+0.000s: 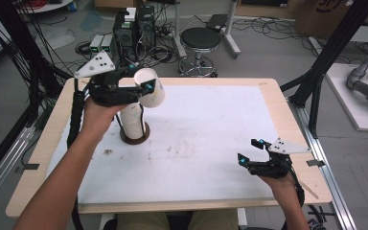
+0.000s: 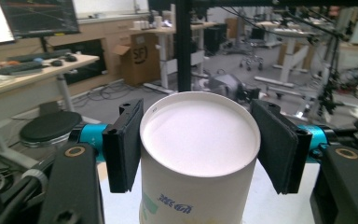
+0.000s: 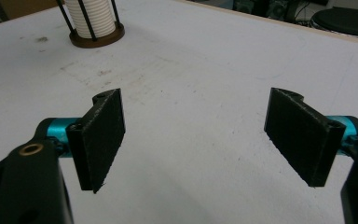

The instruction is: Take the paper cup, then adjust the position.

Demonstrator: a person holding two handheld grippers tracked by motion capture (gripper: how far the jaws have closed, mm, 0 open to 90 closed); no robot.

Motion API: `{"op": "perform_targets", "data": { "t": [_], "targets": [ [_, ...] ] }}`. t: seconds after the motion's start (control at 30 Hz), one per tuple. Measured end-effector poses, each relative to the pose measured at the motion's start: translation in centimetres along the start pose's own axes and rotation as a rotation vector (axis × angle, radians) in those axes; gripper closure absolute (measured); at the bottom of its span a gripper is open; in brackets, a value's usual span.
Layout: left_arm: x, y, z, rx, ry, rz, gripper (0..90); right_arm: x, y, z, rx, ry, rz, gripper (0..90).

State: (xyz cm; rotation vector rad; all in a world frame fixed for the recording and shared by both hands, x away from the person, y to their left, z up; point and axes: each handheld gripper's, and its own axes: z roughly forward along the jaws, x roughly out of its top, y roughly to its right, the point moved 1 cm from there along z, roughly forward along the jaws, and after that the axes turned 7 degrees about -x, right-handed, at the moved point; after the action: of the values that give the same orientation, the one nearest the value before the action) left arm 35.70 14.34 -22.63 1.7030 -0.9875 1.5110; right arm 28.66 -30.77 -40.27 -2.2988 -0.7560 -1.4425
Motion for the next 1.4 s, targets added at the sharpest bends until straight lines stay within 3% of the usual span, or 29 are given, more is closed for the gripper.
{"op": "perform_targets", "data": {
  "t": [0.23,0.57,0.97,1.4],
  "targets": [
    [-1.8,1.9,1.6,-0.072,0.004,-0.010,37.3,0.6,-0.3,0.4,0.020,0.011,-0.002,20.5],
    [-5.1,2.5,3.1,-0.106,-0.043,-0.038,37.3,0.8,-0.8,1.3,0.045,-0.004,-0.012,20.5],
    [-6.6,2.9,3.6,-0.147,-0.059,-0.054,37.2,1.1,-1.5,1.4,0.082,0.000,-0.012,20.5],
    [-8.0,4.8,4.0,-0.198,-0.093,-0.046,37.3,1.9,-3.2,2.1,0.192,0.017,-0.045,19.4]
  ]
}}
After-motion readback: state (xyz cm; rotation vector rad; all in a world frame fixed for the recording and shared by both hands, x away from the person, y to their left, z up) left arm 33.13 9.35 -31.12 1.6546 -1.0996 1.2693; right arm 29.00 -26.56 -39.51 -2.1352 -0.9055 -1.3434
